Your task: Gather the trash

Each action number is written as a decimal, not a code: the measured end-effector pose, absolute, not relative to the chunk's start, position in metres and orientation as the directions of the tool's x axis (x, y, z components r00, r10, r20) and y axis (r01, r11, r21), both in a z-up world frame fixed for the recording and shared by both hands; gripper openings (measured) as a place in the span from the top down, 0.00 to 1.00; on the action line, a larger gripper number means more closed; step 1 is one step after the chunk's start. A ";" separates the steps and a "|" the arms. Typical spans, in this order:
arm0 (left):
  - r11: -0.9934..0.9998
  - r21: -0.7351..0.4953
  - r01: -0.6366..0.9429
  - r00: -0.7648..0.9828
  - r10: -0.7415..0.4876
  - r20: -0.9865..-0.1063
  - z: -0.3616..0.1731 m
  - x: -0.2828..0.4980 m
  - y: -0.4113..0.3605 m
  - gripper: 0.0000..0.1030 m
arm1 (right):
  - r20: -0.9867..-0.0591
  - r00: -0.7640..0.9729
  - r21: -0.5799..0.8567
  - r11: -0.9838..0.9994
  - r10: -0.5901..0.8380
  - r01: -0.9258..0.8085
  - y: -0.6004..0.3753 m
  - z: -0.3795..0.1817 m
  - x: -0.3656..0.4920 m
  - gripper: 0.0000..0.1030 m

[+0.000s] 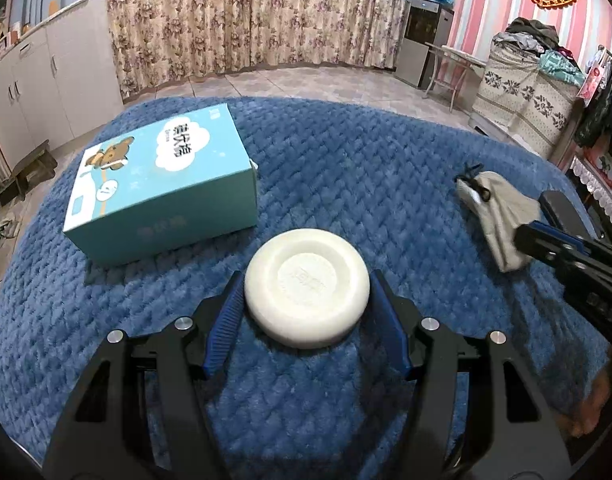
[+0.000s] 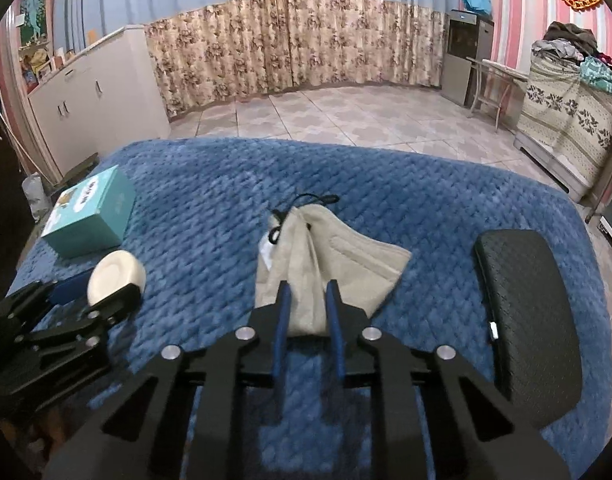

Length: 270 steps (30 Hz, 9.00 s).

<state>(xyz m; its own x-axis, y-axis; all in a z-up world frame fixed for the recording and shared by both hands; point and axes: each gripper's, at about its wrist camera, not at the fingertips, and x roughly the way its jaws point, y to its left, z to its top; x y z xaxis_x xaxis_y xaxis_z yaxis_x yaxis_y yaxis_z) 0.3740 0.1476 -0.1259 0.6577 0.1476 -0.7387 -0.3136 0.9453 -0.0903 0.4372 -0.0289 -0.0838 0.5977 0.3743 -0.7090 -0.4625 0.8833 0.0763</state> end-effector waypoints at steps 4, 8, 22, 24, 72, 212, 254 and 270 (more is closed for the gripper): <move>0.944 -0.090 -0.317 0.655 0.149 -0.741 -0.126 0.377 0.143 0.41 | -0.703 0.602 0.094 0.888 0.380 -0.451 -0.043 -0.083 0.428 0.86; 0.944 -0.089 -0.317 0.653 0.149 -0.742 -0.127 0.377 0.144 0.41 | -0.705 0.602 0.123 0.900 0.375 -0.417 -0.059 -0.086 0.423 0.91; 0.944 -0.086 -0.317 0.649 0.150 -0.745 -0.130 0.376 0.142 0.41 | -0.686 0.643 0.092 0.917 0.341 -0.388 -0.068 -0.081 0.423 0.32; 0.944 -0.089 -0.317 0.650 0.148 -0.745 -0.129 0.376 0.142 0.41 | -0.688 0.645 0.074 0.916 0.333 -0.394 -0.061 -0.082 0.429 0.32; 0.967 -0.040 0.252 0.781 -0.228 -0.581 -0.047 0.238 -0.131 0.41 | -0.550 0.835 0.093 0.995 0.014 0.045 -0.328 -0.026 0.184 0.91; 0.999 -0.046 0.017 0.928 -0.033 -0.372 0.020 0.012 -0.006 0.05 | -0.337 0.939 -0.030 0.998 -0.064 0.057 -0.210 0.029 0.000 0.04; 0.999 -0.040 0.006 0.921 -0.021 -0.389 0.013 0.013 -0.008 0.05 | -0.339 0.940 -0.027 0.999 -0.046 0.040 -0.210 0.029 0.000 0.04; 0.999 -0.038 0.012 0.922 -0.026 -0.387 0.012 0.013 -0.005 0.05 | -0.341 0.939 -0.027 0.999 -0.047 0.040 -0.210 0.029 0.000 0.04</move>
<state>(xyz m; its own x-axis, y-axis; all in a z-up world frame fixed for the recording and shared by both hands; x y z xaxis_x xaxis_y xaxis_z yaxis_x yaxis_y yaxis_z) 0.0130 -0.0054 0.0123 0.9215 -0.0261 -0.3874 0.0125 0.9992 -0.0377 0.0002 -0.2098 0.0285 0.9388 -0.0468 -0.3414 0.0401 0.9988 -0.0267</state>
